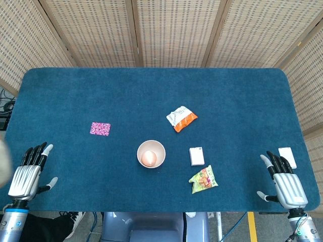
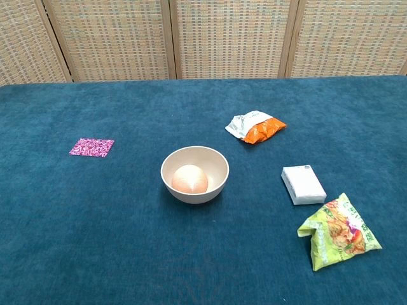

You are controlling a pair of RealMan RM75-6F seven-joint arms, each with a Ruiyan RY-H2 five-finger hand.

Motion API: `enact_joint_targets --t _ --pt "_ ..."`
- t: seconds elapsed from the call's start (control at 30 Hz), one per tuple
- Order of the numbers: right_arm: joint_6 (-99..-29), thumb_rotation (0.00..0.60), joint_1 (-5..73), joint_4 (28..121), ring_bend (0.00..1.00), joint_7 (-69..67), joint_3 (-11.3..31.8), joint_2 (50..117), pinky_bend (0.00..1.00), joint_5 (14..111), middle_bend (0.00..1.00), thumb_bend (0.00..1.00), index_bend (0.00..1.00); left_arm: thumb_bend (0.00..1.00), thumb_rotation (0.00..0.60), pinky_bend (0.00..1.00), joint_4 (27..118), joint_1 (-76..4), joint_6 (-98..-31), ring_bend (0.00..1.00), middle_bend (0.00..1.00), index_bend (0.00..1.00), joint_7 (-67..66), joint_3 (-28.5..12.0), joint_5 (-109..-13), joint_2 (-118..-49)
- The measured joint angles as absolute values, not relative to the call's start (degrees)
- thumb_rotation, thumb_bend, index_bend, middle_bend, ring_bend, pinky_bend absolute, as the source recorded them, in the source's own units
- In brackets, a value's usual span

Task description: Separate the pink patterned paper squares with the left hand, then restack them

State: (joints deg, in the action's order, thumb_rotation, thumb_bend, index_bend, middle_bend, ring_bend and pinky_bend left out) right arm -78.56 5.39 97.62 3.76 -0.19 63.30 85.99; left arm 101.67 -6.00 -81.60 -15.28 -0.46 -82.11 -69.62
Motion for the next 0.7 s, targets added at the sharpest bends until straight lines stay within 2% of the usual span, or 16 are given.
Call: enact_joint_targets --t 0.7 --pt "-80.4 0.600 5.1 96.8 0.00 3.1 0.2 64.1 0.00 87.2 0.00 0.10 0.00 0.27 0.600 0.00 101.5 -6.2 -81.0 0.00 0.00 0.04 -15.2 -0.4 -82.0 -69.5"
